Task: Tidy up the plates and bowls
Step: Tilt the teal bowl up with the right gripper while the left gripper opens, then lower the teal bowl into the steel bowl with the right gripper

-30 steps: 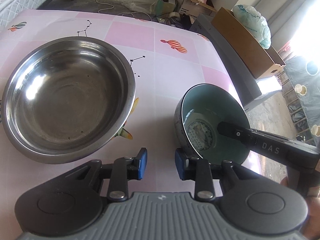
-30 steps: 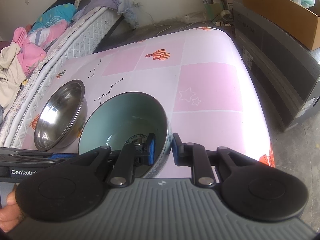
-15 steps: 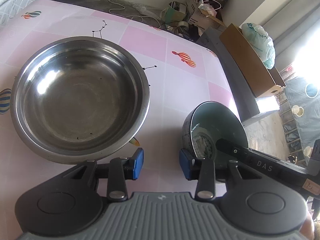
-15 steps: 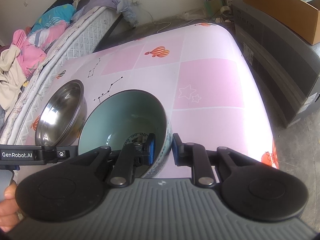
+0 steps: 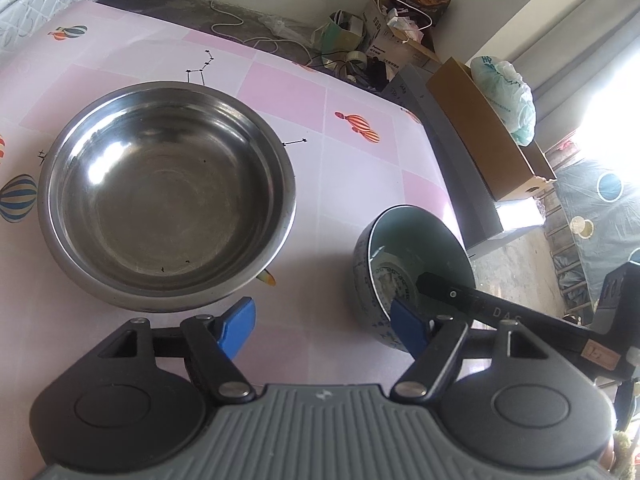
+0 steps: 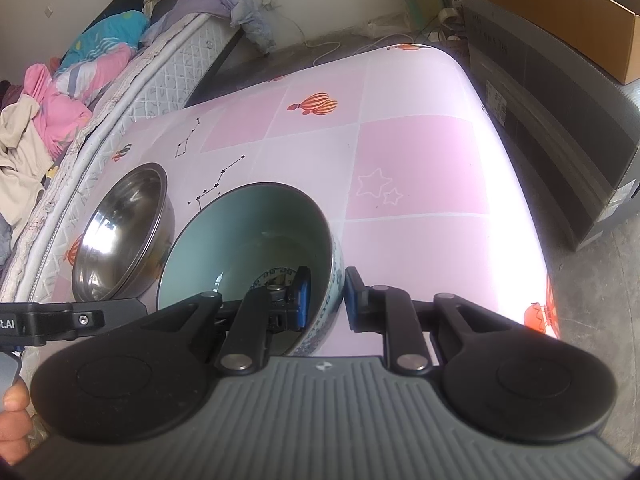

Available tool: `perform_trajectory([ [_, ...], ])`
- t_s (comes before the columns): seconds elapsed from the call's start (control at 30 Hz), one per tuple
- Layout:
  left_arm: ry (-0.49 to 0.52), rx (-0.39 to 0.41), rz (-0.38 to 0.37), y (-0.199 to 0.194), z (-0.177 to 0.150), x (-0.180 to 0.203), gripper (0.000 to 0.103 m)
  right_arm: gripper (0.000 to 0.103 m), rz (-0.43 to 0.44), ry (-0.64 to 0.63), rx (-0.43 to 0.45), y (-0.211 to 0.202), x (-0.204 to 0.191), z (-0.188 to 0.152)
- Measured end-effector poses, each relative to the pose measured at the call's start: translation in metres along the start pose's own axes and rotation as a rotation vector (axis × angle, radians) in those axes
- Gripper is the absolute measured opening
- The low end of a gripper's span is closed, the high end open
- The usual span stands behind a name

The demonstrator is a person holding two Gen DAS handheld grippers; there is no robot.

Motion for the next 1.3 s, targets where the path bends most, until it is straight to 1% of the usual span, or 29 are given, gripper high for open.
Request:
perform_trajectory([
  [0.17,0.036,0.023,-0.019,0.000,-0.001,0.013,0.075,0.018,-0.002,-0.003,0.001,-0.001,0.000,0.000],
  [0.27,0.047,0.032,-0.015,0.006,0.003,0.019,0.066,0.018,-0.011,-0.005,0.010,-0.001,0.000,0.000],
  [0.33,0.054,0.026,-0.010,0.011,0.004,0.024,0.057,0.018,-0.019,-0.009,0.016,-0.002,-0.001,0.000],
  [0.37,0.064,0.022,-0.007,0.014,0.005,0.026,0.055,0.018,-0.021,-0.011,0.018,-0.002,-0.001,0.000],
  [0.43,0.083,0.017,0.017,0.019,0.006,0.031,0.043,0.017,-0.029,-0.016,0.023,-0.001,-0.002,0.000],
  [0.53,0.100,0.011,0.053,0.027,0.009,0.035,0.033,0.015,-0.033,-0.015,0.026,0.001,-0.002,0.001],
  [0.57,0.100,0.004,0.065,0.031,0.009,0.035,0.032,0.015,-0.035,-0.015,0.026,0.002,-0.002,0.001],
  [0.6,0.097,0.000,0.070,0.033,0.010,0.035,0.032,0.014,-0.038,-0.014,0.027,0.003,-0.002,0.001],
  [0.8,0.110,-0.005,0.098,0.041,0.014,0.038,0.027,0.013,-0.056,-0.021,0.035,0.008,-0.003,0.000],
  [0.9,0.109,-0.013,0.098,0.044,0.014,0.040,0.021,0.013,-0.062,-0.017,0.042,0.008,-0.005,-0.001],
  [0.93,0.110,-0.012,0.109,0.044,0.014,0.041,0.020,0.013,-0.060,-0.014,0.042,0.008,-0.005,-0.001],
  [1.03,0.114,-0.010,0.139,0.044,0.012,0.043,0.019,0.012,-0.058,-0.011,0.046,0.007,-0.006,-0.002],
  [1.3,0.100,-0.018,0.148,0.039,0.008,0.039,0.019,0.012,-0.061,-0.016,0.043,0.004,-0.012,-0.001],
])
Point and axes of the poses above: each gripper's, at about its wrist camera, not at the fingertips, and y roughly the way its jaws point, x to its right, z to its top, the point moved 6 cm from there along y, roughly the way its jaws point, and after that the axes turned 14 degrees about -x, right-handed, at the moved point
